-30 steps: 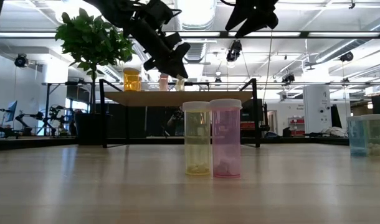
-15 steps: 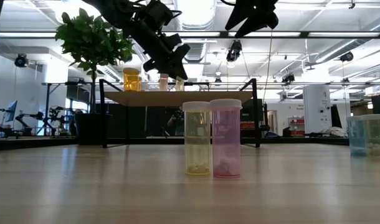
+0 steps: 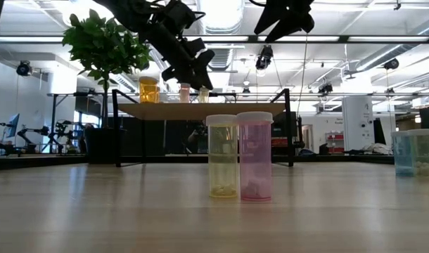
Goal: Pick and place medicine bottles onto shelf by color
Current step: Put the pink pill bottle on the shelf
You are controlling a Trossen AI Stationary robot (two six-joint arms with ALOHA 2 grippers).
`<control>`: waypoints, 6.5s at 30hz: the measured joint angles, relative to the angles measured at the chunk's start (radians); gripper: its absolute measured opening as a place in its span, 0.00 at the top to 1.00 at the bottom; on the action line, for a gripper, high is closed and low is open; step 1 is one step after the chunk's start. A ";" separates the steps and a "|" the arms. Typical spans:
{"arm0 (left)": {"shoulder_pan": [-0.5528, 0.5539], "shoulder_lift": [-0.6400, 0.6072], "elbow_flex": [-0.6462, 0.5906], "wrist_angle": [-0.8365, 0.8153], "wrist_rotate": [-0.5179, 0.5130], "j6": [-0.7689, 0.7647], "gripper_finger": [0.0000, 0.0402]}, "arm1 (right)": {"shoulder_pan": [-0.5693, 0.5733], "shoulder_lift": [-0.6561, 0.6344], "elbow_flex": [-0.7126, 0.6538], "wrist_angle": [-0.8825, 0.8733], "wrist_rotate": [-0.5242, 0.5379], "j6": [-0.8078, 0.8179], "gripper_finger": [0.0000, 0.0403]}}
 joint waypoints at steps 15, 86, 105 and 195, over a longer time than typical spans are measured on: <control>-0.036 -0.105 0.058 0.000 0.000 0.003 0.50 | -0.008 0.003 -0.001 -0.038 0.002 -0.154 0.37; -0.872 -0.329 -0.156 0.001 -0.126 -0.106 0.72 | 0.795 0.741 0.406 -0.373 0.284 0.778 0.49; -1.024 -0.337 -0.325 -0.003 -0.156 -0.343 0.72 | 0.773 0.800 0.201 -0.024 0.179 0.688 0.46; -0.685 -0.228 -0.334 0.496 0.195 -0.107 0.47 | 0.398 0.357 0.115 0.179 -0.117 -0.029 0.75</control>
